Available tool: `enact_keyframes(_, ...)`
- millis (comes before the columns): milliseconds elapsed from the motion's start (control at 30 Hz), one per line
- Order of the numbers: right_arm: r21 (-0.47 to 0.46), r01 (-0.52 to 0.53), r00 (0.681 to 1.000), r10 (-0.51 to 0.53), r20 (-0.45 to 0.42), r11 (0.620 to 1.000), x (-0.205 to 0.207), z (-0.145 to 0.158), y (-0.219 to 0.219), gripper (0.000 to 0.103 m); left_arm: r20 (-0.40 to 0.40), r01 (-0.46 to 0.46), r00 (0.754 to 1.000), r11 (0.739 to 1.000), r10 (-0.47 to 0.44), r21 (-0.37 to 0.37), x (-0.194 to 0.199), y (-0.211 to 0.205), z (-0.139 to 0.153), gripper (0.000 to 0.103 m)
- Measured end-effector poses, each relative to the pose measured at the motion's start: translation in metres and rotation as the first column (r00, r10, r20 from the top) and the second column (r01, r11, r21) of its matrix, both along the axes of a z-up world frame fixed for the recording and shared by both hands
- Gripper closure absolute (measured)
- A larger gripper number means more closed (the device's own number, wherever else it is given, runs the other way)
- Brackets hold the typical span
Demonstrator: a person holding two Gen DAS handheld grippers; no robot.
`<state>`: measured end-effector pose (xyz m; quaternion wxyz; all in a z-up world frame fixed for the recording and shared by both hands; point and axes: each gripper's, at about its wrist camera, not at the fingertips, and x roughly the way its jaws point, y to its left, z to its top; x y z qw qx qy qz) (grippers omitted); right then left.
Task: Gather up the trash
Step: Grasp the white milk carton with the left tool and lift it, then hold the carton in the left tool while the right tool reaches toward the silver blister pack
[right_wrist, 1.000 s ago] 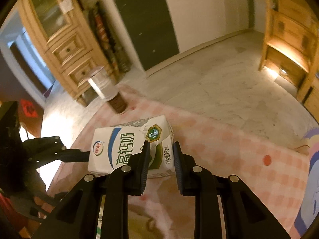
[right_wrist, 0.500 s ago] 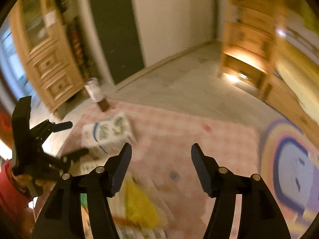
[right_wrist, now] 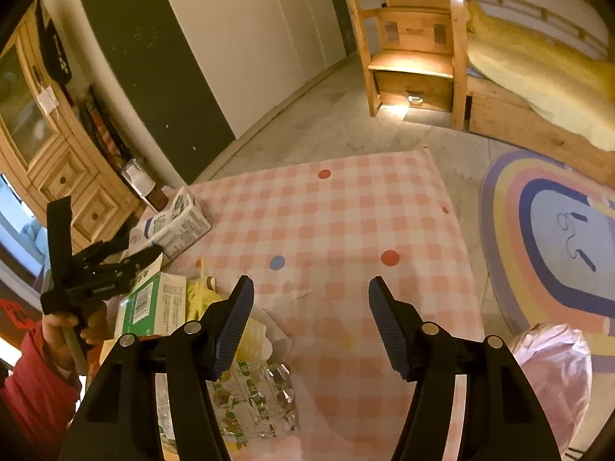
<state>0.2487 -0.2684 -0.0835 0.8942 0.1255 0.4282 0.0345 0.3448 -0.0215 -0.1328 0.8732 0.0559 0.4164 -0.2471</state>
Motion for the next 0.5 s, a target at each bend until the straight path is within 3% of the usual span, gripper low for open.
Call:
enact_keyframes(233,-0.004,0.011,1.000,-0.011,0.014,1.000,-0.006,0.000,-0.009,0.040,0.089,-0.017,0.996,0.997,0.011,0.072,-0.014,-0.003,0.012,0.035)
enact_keyframes(500,-0.018,0.045,0.997,-0.043,0.068,0.999,-0.032,0.023,-0.012,0.040,0.192,-0.107,0.976,0.994,0.100,0.028,-0.049,0.022,0.071,0.035)
